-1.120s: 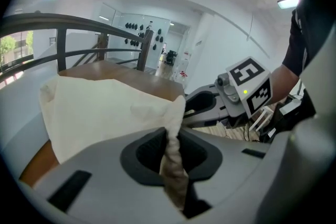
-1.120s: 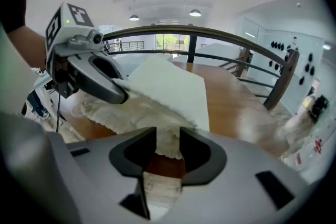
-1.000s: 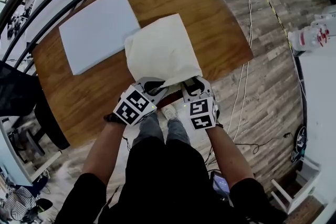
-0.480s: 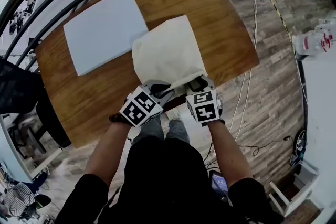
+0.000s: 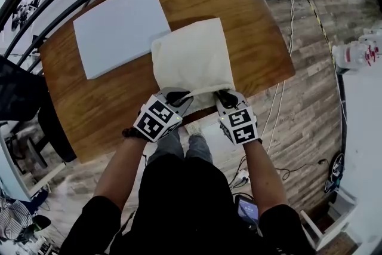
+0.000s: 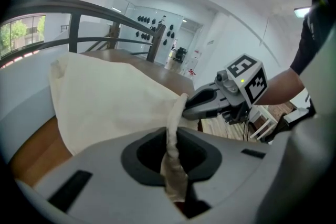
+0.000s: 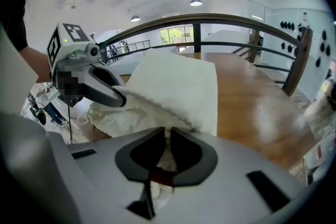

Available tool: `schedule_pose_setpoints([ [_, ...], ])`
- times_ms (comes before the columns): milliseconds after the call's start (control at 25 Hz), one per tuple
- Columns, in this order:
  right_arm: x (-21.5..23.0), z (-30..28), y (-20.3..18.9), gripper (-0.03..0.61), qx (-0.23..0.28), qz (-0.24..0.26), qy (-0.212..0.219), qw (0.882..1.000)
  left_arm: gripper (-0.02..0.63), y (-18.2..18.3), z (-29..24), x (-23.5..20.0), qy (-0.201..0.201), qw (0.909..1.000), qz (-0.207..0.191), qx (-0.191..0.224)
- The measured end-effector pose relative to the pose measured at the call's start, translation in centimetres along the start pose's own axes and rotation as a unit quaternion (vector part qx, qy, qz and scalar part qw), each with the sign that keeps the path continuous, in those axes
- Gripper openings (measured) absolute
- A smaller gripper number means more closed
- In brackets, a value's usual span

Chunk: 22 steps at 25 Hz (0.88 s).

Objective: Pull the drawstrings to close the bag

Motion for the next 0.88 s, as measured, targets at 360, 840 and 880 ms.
schedule_pose_setpoints([
  [360, -0.3, 3.0, 1.7, 0.031, 0.076, -0.143, 0.076, 0.984, 0.044, 0.5, 1.0, 0.1, 0.045, 0.9987, -0.007, 0.022],
  [840, 0.1, 3.9, 2.5, 0.034, 0.084, -0.285, 0.177, 0.938, 0.232, -2.5, 6.3, 2.6, 0.076, 0.9959, 0.005, 0.049],
  [880, 0.1, 3.8, 2.5, 0.034, 0.083, -0.286, 0.181, 0.937, 0.237, -3.3, 6.5, 2.9, 0.082, 0.9957, 0.006, 0.042],
])
Point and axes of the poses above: the fingertips, and each gripper's own axes: z backward along the fingers, x to its right, y out of its top, the point moved 4 cm from there along z, backward along the fingers, and after that the axes turned 5 degrees about -y, right-handed, at the moved point
